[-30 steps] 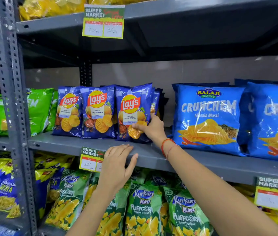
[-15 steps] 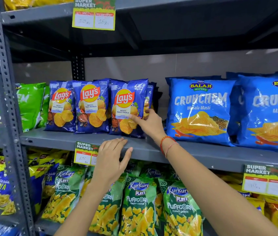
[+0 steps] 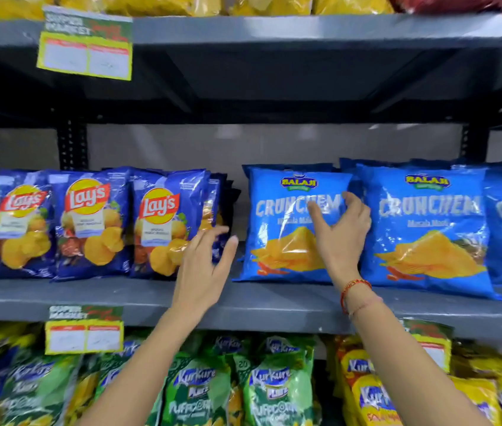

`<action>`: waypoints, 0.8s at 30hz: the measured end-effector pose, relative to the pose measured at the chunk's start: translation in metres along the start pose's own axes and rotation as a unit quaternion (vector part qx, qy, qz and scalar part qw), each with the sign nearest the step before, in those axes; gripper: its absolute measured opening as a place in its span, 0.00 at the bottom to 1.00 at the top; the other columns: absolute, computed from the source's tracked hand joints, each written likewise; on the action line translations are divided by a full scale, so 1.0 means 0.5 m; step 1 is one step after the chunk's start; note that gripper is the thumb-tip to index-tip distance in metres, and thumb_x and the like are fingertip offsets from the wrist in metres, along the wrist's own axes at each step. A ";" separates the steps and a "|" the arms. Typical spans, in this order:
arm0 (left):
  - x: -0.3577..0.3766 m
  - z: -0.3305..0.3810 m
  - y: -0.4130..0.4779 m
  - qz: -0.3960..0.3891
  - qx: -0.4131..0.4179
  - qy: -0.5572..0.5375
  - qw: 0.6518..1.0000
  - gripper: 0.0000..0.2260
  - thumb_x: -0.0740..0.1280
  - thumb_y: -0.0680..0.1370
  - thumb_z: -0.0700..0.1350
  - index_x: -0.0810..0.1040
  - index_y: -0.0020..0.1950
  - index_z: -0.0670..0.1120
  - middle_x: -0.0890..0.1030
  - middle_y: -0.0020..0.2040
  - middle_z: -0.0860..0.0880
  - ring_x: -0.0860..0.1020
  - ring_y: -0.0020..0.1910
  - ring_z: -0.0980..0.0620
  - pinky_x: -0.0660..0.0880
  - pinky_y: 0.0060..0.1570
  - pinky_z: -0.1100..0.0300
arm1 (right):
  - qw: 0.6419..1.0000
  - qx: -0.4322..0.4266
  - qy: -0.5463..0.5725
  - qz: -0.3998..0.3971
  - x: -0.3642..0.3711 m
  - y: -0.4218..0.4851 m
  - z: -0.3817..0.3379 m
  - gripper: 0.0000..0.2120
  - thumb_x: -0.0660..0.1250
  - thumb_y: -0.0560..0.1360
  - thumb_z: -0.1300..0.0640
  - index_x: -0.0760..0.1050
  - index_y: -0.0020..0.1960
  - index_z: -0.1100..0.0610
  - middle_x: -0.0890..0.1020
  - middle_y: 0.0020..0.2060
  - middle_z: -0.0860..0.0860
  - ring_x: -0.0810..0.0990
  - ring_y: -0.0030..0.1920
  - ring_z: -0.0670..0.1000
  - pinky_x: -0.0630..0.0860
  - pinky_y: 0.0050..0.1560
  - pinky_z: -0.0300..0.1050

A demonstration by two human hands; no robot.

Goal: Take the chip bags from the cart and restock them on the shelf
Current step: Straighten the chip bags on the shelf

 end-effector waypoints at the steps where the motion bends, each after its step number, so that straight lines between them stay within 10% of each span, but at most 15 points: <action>1: 0.024 0.006 0.026 -0.006 -0.020 -0.031 0.999 0.18 0.59 0.78 0.56 0.73 0.62 0.46 0.77 0.59 0.47 0.74 0.56 0.52 0.71 0.55 0.57 | 1.000 0.007 -0.017 0.000 -0.001 0.011 0.008 0.32 0.70 0.72 0.45 0.66 0.69 0.61 0.72 0.64 0.60 0.68 0.65 0.60 0.63 0.62 0.48; 8: 0.161 -0.005 0.149 -0.144 -0.292 -0.244 0.913 0.32 0.65 0.72 0.64 0.67 0.68 0.45 0.76 0.64 0.46 0.76 0.60 0.47 0.70 0.63 0.51 | 0.960 0.237 0.099 -0.114 0.025 0.076 0.063 0.49 0.70 0.66 0.34 0.57 0.76 0.60 0.68 0.73 0.59 0.67 0.72 0.60 0.64 0.69 0.53; 11: 0.184 -0.006 0.150 -0.104 -0.280 -0.314 0.901 0.31 0.71 0.66 0.64 0.72 0.63 0.48 0.79 0.61 0.48 0.78 0.57 0.49 0.74 0.60 0.51 | 0.938 0.266 0.156 -0.159 0.036 0.085 0.071 0.50 0.75 0.60 0.34 0.64 0.72 0.60 0.72 0.69 0.55 0.71 0.69 0.57 0.69 0.68 0.51; 15: 0.189 -0.012 0.140 -0.033 -0.214 -0.349 0.912 0.24 0.74 0.59 0.65 0.76 0.51 0.58 0.82 0.55 0.53 0.82 0.52 0.53 0.77 0.53 0.51 | 0.952 0.167 0.208 -0.150 0.047 0.090 0.076 0.23 0.79 0.57 0.38 0.82 0.48 0.46 0.87 0.45 0.42 0.84 0.51 0.46 0.79 0.58 0.51; 24: 0.197 -0.007 0.118 -0.016 -0.187 -0.280 0.941 0.28 0.67 0.60 0.69 0.69 0.54 0.56 0.78 0.48 0.62 0.78 0.46 0.64 0.72 0.37 0.69 | 0.969 0.130 0.173 -0.123 0.050 0.071 0.093 0.26 0.75 0.61 0.36 0.78 0.53 0.49 0.85 0.47 0.43 0.83 0.50 0.46 0.80 0.56 0.50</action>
Point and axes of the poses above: each hand's wrist, its own y-axis towards the middle knuckle, its own x-axis out of the palm, z = x × y, the point moved 1 cm from there along y, towards the middle knuckle
